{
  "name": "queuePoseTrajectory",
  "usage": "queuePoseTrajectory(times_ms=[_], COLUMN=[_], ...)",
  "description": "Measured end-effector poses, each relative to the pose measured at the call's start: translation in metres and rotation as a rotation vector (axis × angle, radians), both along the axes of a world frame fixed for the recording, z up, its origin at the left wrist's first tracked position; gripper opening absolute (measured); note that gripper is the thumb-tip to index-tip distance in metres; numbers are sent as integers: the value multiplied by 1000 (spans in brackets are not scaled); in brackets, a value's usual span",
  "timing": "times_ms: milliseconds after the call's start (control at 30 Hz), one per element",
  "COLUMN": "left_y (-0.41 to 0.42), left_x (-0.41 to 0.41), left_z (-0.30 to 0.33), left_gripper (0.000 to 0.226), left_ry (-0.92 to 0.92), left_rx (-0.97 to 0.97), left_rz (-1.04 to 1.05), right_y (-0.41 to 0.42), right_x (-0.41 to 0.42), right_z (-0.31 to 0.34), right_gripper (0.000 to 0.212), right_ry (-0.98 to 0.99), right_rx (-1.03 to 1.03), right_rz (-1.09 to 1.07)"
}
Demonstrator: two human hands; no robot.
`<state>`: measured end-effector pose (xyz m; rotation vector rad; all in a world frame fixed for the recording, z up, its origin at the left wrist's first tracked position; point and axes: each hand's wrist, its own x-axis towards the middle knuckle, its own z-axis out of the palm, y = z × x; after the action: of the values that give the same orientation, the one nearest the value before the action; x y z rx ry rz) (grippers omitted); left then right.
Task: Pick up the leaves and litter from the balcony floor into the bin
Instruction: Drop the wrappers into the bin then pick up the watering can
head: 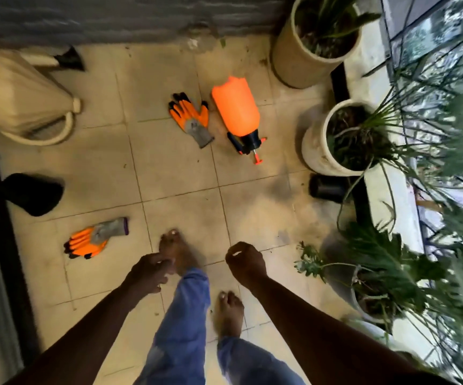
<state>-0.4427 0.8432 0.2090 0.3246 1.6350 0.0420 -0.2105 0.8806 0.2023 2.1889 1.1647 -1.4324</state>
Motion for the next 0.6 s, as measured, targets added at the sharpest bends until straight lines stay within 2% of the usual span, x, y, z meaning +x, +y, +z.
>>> queuePoseTrajectory(times_ms=[233, 367, 433, 500, 600], left_y=[67, 103, 121, 138, 157], left_x=[-48, -61, -63, -63, -59], left_z=[9, -7, -15, -27, -53], left_gripper=[26, 21, 22, 25, 26], left_ry=[9, 19, 12, -1, -22], left_rx=[7, 20, 23, 24, 31], left_rz=[-2, 28, 64, 83, 129], right_y=[77, 138, 167, 192, 225], right_x=[-46, -48, -44, -37, -31], right_z=[2, -20, -39, -68, -105], right_gripper=[20, 21, 33, 45, 25], right_ry=[42, 26, 14, 54, 174], right_rx=[28, 91, 88, 44, -52], right_rz=[107, 136, 25, -184, -541])
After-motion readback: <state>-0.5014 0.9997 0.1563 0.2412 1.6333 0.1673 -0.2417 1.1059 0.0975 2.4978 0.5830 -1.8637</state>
